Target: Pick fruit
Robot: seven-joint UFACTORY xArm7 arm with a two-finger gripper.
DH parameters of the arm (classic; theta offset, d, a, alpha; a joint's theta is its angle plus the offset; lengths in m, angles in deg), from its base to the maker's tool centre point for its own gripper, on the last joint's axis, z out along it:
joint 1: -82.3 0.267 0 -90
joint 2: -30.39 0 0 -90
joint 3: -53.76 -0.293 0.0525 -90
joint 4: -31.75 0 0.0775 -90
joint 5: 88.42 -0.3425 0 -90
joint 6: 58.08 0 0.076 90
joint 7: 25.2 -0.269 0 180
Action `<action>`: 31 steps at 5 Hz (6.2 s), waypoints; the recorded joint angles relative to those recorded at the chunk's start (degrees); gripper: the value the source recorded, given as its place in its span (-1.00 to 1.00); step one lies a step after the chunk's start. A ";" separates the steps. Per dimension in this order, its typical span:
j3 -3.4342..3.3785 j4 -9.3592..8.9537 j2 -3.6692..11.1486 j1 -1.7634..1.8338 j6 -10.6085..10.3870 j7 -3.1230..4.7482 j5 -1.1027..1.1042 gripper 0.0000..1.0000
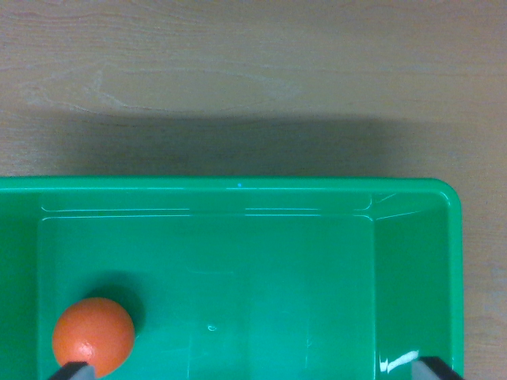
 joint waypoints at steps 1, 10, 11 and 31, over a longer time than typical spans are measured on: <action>0.00 0.00 0.00 0.00 0.00 0.00 0.00 -1.00; -0.78 -6.43 1.86 1.06 -7.24 3.39 -0.67 -1.00; -0.78 -6.43 1.86 1.06 -7.24 3.39 -0.67 -1.00; -3.51 -28.96 8.36 4.75 -32.63 15.28 -3.01 -1.00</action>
